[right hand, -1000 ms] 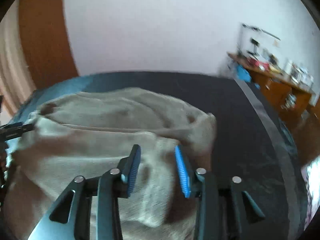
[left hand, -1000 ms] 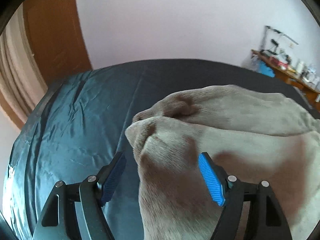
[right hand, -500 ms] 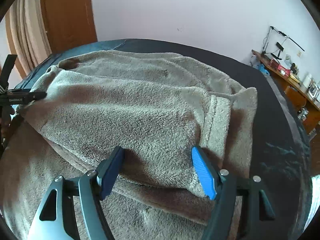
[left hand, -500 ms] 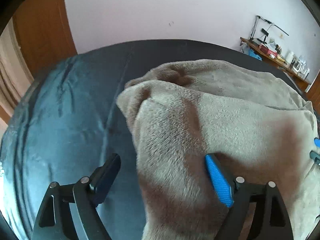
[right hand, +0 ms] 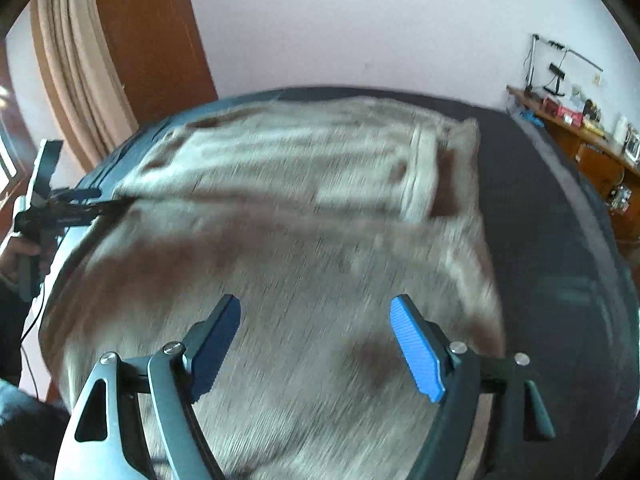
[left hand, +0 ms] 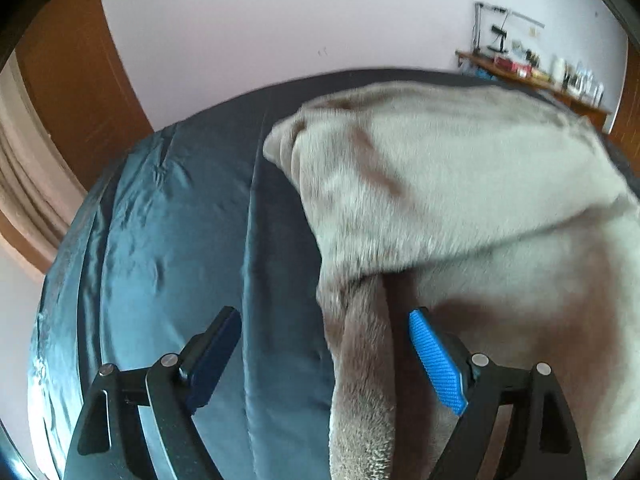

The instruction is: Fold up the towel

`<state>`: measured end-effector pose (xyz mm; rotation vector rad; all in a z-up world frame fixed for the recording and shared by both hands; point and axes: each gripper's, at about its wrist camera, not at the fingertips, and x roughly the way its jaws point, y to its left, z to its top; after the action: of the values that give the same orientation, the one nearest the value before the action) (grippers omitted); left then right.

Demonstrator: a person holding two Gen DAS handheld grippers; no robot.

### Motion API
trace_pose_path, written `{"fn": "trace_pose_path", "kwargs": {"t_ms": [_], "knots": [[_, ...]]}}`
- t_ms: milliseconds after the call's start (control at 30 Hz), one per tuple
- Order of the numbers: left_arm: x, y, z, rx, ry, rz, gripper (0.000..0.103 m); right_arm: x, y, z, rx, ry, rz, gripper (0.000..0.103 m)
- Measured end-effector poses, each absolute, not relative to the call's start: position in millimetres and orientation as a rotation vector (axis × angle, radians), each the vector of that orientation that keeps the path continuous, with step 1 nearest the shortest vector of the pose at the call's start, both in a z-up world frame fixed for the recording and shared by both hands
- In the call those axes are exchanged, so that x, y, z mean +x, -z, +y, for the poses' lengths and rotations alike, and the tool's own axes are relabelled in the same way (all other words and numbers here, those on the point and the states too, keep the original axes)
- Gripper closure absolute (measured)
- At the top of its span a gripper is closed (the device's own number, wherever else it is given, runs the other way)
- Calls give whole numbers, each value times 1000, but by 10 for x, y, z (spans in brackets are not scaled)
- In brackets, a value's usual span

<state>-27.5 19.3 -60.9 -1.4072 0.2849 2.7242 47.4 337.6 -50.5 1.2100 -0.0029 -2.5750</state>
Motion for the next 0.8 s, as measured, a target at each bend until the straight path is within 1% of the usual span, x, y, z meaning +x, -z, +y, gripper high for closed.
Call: {"fn": "trace_pose_path", "kwargs": {"t_ms": [133, 200, 300, 400, 500, 667, 800], "knots": [[-300, 672, 28, -1410, -2714, 92, 15, 607, 719, 3252, 1303, 2538, 73, 21], [-276, 678, -13, -1415, -2719, 59, 15, 667, 762, 3200, 1297, 2570, 140, 20], [-149, 648, -11, -1393, -2736, 91, 15, 728, 760, 3167, 1290, 2600, 172, 20], [24, 623, -39, -1365, -2736, 76, 15, 828, 686, 3255, 1241, 2640, 108, 20], [204, 605, -101, -1347, -2733, 30, 15, 989, 567, 3442, 1166, 2691, -8, 20], [392, 638, -141, -1336, -2721, -91, 15, 1329, 466, 3772, 1092, 2767, -173, 20], [517, 611, -56, -1315, -2723, -104, 15, 1653, 407, 3941, 1034, 2791, -198, 20]]}}
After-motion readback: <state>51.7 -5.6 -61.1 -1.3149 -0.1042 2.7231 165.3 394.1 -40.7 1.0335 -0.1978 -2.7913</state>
